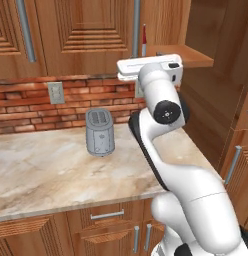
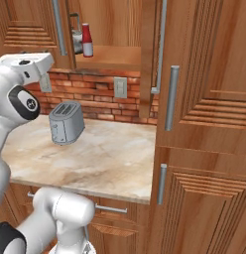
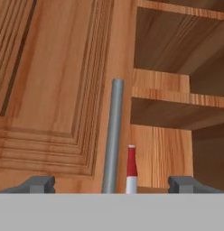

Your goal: The dining table condiment station is running low on ketchup. Refill the condiment station by opening the cabinet and taking the ketchup from the cabinet and placing it on the dining table.

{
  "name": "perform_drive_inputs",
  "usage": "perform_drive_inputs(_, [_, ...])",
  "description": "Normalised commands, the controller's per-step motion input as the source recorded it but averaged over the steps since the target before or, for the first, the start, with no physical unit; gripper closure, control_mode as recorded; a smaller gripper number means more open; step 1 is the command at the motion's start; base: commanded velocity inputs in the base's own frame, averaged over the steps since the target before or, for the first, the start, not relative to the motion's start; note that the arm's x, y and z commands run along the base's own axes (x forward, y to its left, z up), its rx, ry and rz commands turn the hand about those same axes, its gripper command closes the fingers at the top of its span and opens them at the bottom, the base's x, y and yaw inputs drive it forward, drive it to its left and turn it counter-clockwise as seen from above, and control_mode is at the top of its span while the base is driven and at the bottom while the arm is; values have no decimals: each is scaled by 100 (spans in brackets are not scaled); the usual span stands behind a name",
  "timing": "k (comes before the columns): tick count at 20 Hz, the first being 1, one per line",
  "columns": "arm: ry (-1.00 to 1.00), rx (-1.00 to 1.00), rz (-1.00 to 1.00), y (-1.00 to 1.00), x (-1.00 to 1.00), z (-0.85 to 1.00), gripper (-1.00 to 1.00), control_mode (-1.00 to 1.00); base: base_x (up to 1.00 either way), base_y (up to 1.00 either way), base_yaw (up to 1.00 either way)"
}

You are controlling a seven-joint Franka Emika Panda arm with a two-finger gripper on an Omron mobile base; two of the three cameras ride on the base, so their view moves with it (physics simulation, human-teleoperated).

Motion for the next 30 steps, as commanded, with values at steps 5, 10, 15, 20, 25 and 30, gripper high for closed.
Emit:
perform_drive_inputs(5, [0, 4, 0, -2, 48, 2, -100, -100, 0, 0, 0])
perform_drive_inputs(10, [0, 5, 2, -12, 44, 2, -100, -100, 0, 0, 0])
perform_drive_inputs(15, [0, 7, 10, -1, 61, 0, -100, -100, 0, 0, 0])
perform_drive_inputs(20, [0, 4, 10, 0, 61, 0, -100, -100, 0, 0, 0])
perform_drive_inputs(25, [0, 3, 8, -1, 41, 4, -100, -100, 0, 0, 0])
perform_drive_inputs(30, [0, 1, 3, -5, 17, 4, -100, -100, 0, 0, 0])
